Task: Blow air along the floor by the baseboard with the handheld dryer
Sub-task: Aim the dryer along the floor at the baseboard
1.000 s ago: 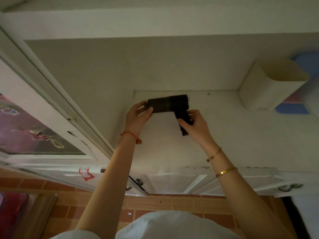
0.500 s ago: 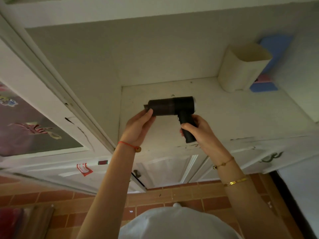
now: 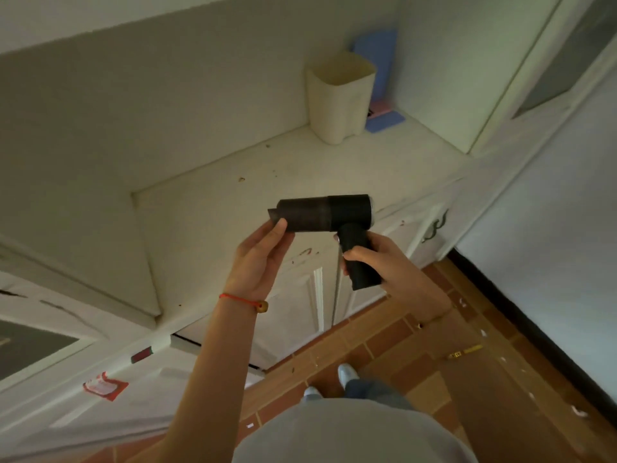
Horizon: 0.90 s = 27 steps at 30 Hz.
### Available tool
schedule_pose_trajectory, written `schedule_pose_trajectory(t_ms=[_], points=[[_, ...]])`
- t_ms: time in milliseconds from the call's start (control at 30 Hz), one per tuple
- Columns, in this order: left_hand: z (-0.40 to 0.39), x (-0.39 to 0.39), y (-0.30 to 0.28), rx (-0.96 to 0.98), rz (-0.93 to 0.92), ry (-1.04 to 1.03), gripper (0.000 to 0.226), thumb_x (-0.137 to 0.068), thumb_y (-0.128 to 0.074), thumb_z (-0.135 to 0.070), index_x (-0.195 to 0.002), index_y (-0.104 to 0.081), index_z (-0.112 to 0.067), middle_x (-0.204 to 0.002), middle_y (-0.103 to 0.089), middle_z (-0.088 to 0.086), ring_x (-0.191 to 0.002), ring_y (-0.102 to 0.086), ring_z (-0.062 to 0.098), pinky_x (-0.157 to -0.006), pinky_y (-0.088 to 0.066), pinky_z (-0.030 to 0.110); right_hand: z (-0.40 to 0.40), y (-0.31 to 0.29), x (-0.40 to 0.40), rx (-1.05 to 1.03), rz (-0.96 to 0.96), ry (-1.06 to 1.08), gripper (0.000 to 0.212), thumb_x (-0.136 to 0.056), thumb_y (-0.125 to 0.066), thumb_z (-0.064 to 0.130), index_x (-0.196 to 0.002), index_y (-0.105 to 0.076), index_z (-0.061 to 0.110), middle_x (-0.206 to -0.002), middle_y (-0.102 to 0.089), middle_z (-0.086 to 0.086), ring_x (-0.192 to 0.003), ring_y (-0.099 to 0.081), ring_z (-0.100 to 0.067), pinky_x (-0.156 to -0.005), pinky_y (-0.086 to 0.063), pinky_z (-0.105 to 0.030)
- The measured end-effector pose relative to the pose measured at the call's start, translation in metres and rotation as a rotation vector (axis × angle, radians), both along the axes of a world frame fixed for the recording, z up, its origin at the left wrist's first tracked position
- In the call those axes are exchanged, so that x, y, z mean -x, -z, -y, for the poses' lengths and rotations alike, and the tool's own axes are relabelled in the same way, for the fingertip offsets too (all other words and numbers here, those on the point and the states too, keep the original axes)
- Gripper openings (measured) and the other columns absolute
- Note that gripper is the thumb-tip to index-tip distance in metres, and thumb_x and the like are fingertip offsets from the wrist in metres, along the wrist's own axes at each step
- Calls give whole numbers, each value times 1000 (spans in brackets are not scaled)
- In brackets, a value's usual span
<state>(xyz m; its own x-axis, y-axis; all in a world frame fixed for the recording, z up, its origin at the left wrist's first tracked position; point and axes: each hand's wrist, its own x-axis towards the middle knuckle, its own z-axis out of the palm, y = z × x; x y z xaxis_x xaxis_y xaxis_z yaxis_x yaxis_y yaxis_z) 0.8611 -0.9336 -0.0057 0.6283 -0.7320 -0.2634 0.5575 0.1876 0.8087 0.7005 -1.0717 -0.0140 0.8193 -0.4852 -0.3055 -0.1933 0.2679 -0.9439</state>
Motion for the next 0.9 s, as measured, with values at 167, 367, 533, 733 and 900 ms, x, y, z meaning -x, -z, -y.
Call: schedule_pose_trajectory(t_ms=[167,367,533,733,900], points=[[32,42,3,-32,19,150,37,-97,-54,-12,-133,-57,-1,-130,-66,13,-123,-62,17,-105,-49,26,6,5,58,-128,40,140,32,-90,-58,3,-122,-56,2,-77,-64,-5,-70,-61,-18,-67,-54,-26],[74,105,12,-71,61,337,34,-95,-56,-14,-128,-61,-6,-130,-66,10,-123,-62,15,-105,-49,25,14,16,140,-210,97,301,37,-77,-66,12,-114,-60,11,-83,-62,-10,-72,-60,-20,-73,-54,-33],[114,177,22,-94,59,456,27,-98,-55,-11,-123,-64,-6,-125,-69,10,-121,-63,16,-104,-50,25,26,30,223,-298,118,436,35,-75,-71,13,-109,-62,15,-83,-68,-7,-75,-65,-19,-71,-56,-31],[154,273,32,-47,-41,612,21,-100,-50,-10,-114,-65,-6,-105,-77,4,-101,-73,11,-77,-57,18,47,37,324,-310,36,578,51,-67,-76,16,-113,-57,13,-81,-72,-5,-72,-69,-18,-67,-57,-31],[183,343,37,-84,-79,682,21,-102,-48,-10,-113,-64,-4,-96,-78,6,-90,-75,14,-70,-59,21,68,45,394,-320,35,624,50,-68,-75,15,-113,-53,10,-78,-69,-5,-71,-67,-19,-69,-56,-33]])
